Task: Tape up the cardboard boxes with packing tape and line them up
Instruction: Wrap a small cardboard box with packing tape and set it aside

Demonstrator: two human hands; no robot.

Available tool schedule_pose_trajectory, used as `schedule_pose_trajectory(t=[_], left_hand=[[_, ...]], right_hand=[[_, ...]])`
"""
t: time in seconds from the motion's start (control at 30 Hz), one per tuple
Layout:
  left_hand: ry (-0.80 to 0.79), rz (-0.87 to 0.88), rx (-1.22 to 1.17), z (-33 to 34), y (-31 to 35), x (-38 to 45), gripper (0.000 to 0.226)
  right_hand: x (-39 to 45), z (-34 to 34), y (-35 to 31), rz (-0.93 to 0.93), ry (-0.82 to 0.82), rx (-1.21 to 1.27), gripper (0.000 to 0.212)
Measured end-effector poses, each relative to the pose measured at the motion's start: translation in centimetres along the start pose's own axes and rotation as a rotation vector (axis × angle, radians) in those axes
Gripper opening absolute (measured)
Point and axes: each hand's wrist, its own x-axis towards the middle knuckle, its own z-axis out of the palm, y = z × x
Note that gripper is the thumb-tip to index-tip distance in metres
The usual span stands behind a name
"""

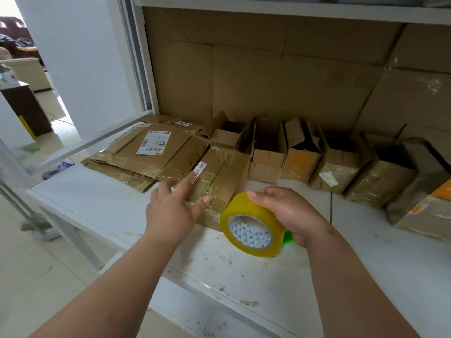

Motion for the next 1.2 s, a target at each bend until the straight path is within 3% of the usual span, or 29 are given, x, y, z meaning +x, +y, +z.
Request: schedule_pose_trajectory(t=[0.03,0.1,0.27,0.33,0.4,0.47,0.57,0.67,0.77,0.87,1.03,1.2], left_hand=[[0.008,0.091,0.051,0.2,-0.1,-0.2,0.067],[-0.049,0.242,0.085,1.0,-0.7,-0.2,0.081],[-0.175,0.296,0.118,0.7,-1.7,0.3,0.114],[-0.193,0.306,0.1,0.5,-1.7,0.4,0.116],[-0.199,0.315,0.076,0.3,-1.7,0.6,0.107],[-0.205,0.342,0.082,-0.1,-2.2,1.3,0.093],[-0.247,0.434,0.068,-1.3,-3.3,2.5,0.086],[-0.351,0.41,-0.009,-2.4,-3.8,2.9,0.079],[-0.231,0.499,0.126,-2.2,-3.2,2.3,0.074],[-0.185,0.623,0.16,-1.0,-1.9,0.4,0.063],[-0.298,0.518,0.234,-0.9,-0.7,-0.9,0.088],[-0.359,0.455,0.296,-1.3,0.1,-1.3,0.107]], right_hand=[[0.0,0.1,0.2,-0.006,0.035,-0.004,0.052],[-0.1,0.3,0.5,-0.001,0.107,-0.011,0.053],[-0.8,1.2,2.0,0.016,0.137,0.073,0.063],[-1.1,1.5,2.6,0.035,0.117,0.265,0.051],[-1.7,1.5,2.8,0.018,0.121,0.44,0.027],[-2.4,1.4,2.9,-0.036,0.081,0.501,0.017],[-3.5,2.3,2.9,-0.059,-0.074,0.501,0.032],[-4.3,3.6,3.1,-0.043,-0.15,0.548,0.046],[-4.7,4.6,3.4,-0.05,-0.146,0.6,0.04],[-4.7,4.9,3.8,-0.059,-0.092,0.598,0.048],[-5.0,5.1,4.5,-0.082,0.02,0.508,0.053],[-5.9,4.1,5.1,-0.096,-0.112,0.584,0.037]])
